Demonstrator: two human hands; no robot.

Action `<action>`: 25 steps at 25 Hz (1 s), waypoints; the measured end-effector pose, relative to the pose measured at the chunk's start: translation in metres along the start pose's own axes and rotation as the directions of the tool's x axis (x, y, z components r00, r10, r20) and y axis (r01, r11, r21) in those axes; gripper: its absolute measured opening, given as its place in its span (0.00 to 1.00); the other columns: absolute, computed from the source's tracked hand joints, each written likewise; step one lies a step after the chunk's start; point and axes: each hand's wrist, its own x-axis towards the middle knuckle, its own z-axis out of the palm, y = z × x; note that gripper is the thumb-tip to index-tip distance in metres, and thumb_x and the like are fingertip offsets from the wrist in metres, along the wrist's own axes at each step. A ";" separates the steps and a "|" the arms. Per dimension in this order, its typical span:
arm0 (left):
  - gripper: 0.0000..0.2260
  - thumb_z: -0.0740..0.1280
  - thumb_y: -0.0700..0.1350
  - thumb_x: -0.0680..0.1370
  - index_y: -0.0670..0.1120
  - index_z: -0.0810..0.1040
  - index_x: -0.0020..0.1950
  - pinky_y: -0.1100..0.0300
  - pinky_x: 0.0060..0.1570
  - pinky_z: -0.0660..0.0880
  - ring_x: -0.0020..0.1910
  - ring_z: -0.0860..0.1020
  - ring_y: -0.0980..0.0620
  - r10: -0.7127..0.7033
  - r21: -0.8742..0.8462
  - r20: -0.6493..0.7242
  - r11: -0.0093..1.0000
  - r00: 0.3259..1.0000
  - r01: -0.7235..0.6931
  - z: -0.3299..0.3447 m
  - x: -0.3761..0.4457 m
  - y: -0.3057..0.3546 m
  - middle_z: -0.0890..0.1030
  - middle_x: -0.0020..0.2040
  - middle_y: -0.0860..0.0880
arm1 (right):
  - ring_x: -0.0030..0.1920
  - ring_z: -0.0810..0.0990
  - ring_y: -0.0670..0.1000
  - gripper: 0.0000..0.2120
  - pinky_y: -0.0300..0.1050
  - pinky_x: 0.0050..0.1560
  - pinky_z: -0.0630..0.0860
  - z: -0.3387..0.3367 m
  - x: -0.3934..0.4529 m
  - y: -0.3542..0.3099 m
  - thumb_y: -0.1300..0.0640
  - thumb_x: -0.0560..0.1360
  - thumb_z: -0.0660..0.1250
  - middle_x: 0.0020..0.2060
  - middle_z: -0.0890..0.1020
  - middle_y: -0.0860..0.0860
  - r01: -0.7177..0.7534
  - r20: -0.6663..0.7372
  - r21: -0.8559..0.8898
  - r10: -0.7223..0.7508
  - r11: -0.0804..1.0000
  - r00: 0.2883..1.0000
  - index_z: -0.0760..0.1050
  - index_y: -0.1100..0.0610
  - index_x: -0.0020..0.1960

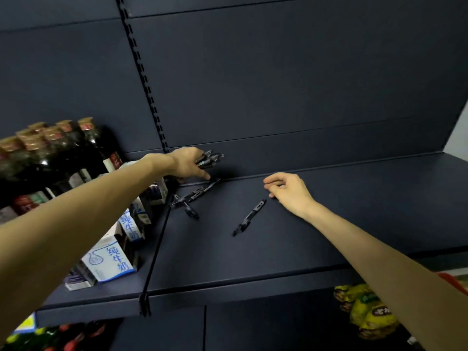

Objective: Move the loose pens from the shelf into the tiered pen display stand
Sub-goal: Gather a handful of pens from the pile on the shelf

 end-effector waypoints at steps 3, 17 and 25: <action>0.14 0.75 0.52 0.77 0.43 0.76 0.45 0.56 0.40 0.72 0.41 0.79 0.43 -0.109 -0.047 -0.036 0.993 0.993 0.107 0.009 -0.011 -0.030 0.81 0.40 0.45 | 0.47 0.85 0.45 0.11 0.40 0.52 0.79 0.015 0.003 -0.009 0.63 0.76 0.70 0.47 0.86 0.45 0.067 0.087 -0.040 -0.064 0.997 0.994 0.82 0.48 0.52; 0.13 0.75 0.50 0.77 0.43 0.79 0.53 0.58 0.46 0.70 0.49 0.79 0.45 -0.259 -0.322 -0.170 0.927 0.951 0.194 0.012 -0.028 -0.064 0.79 0.48 0.45 | 0.52 0.81 0.47 0.06 0.45 0.53 0.77 0.064 0.018 -0.062 0.52 0.78 0.70 0.49 0.83 0.43 0.623 0.619 -0.524 -0.243 0.581 0.747 0.82 0.47 0.54; 0.12 0.75 0.49 0.77 0.46 0.74 0.43 0.58 0.39 0.70 0.33 0.74 0.48 -0.324 -0.588 -0.232 0.798 0.917 0.134 0.019 -0.023 -0.079 0.75 0.34 0.49 | 0.56 0.80 0.54 0.08 0.49 0.51 0.76 0.131 0.063 -0.098 0.54 0.80 0.65 0.55 0.80 0.48 0.706 0.595 -0.600 -0.380 0.376 0.708 0.78 0.51 0.58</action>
